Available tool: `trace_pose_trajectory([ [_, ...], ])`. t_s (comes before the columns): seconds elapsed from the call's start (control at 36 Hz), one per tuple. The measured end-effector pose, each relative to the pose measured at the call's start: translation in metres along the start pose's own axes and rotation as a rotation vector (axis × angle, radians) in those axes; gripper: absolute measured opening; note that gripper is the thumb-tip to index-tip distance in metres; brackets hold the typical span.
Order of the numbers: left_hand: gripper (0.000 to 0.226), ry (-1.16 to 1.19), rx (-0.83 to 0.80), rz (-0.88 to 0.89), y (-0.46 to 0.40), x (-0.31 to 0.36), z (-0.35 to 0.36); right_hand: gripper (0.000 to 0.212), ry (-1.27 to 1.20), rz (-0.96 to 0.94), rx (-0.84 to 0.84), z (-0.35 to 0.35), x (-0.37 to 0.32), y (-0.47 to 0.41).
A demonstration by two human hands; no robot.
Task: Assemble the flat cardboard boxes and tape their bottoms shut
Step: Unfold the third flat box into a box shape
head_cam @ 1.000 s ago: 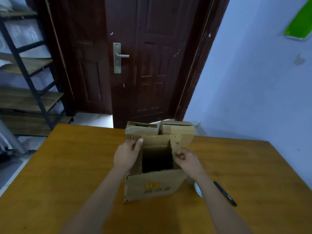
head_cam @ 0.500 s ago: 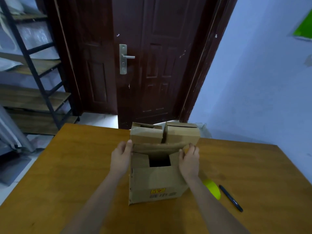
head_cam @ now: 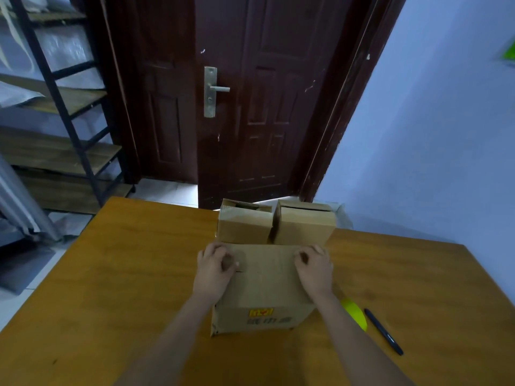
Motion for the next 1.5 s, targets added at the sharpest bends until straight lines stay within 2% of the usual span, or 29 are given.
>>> trace_pose_trajectory([
  [0.06,0.032,0.068,0.026,-0.055,0.002,-0.002,0.002,0.022,-0.054,0.059,-0.046,0.002,0.002,-0.001],
  [0.17,0.049,0.337,0.098,-0.329,0.003,-0.007,-0.003,0.046,-0.327,0.264,-0.106,-0.004,0.002,-0.005],
  [0.25,0.045,0.449,0.031,-0.528,0.004,-0.013,0.000,0.046,-0.492,0.490,-0.180,-0.001,0.011,-0.002],
  [0.33,0.074,0.540,-0.007,-0.736,0.005,-0.019,0.000,0.083,-0.673,0.707,-0.241,0.003,0.023,-0.001],
  [0.42,0.091,0.580,-0.092,-0.916,0.005,-0.025,0.002,0.086,-0.815,0.838,-0.308,-0.001,0.024,0.007],
  [0.44,0.091,0.586,-0.124,-0.948,0.005,-0.024,0.002,0.098,-0.818,0.880,-0.338,0.001,0.028,0.008],
  [0.5,0.089,0.581,-0.176,-0.963,0.003,-0.024,0.002,0.139,-0.797,0.871,-0.363,0.015,0.055,0.001],
  [0.53,0.084,0.584,-0.180,-0.962,0.003,-0.025,0.002,0.152,-0.787,0.854,-0.366,0.033,0.082,-0.008],
  [0.56,0.077,0.597,-0.165,-0.952,0.003,-0.023,0.000,0.155,-0.768,0.838,-0.377,0.037,0.090,-0.010],
  [0.58,0.071,0.607,-0.148,-0.949,0.002,-0.022,-0.003,0.148,-0.769,0.833,-0.396,0.025,0.079,-0.004],
  [0.67,0.067,0.615,-0.157,-0.939,-0.001,-0.026,-0.008,0.101,-0.779,0.909,-0.353,-0.008,0.044,0.015],
  [0.78,0.061,0.649,-0.152,-0.928,0.001,-0.035,-0.011,0.079,-0.881,0.886,-0.365,-0.009,0.061,0.019],
  [0.92,0.058,0.604,-0.183,-0.915,0.004,-0.031,-0.006,0.075,-0.954,0.855,-0.363,-0.001,0.058,0.030],
  [1.06,0.045,0.528,-0.124,-0.774,0.004,-0.022,-0.006,0.064,-0.890,0.749,-0.241,0.003,0.054,0.036],
  [1.22,0.028,0.673,-0.108,-0.657,0.009,-0.012,-0.002,0.049,-1.016,0.722,-0.121,0.000,0.051,0.040],
  [1.31,0.027,0.734,-0.099,-0.611,0.010,-0.012,0.001,0.051,-1.042,0.714,-0.085,0.002,0.052,0.041],
  [1.44,0.020,0.785,-0.136,-0.629,0.019,-0.023,0.010,0.039,-0.989,0.706,-0.084,0.011,0.052,0.048],
  [1.5,0.025,0.789,-0.151,-0.658,0.025,-0.030,0.017,0.036,-0.993,0.734,-0.108,0.017,0.053,0.053],
])
Point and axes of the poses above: each hand's wrist, its own y-axis away from the middle knuckle, its own z-axis out of the palm, x = y × z, the point moved 4 cm from there along -y, towards the middle knuckle, and after that the axes turned 2 degrees about x, right-handed, at the moved point
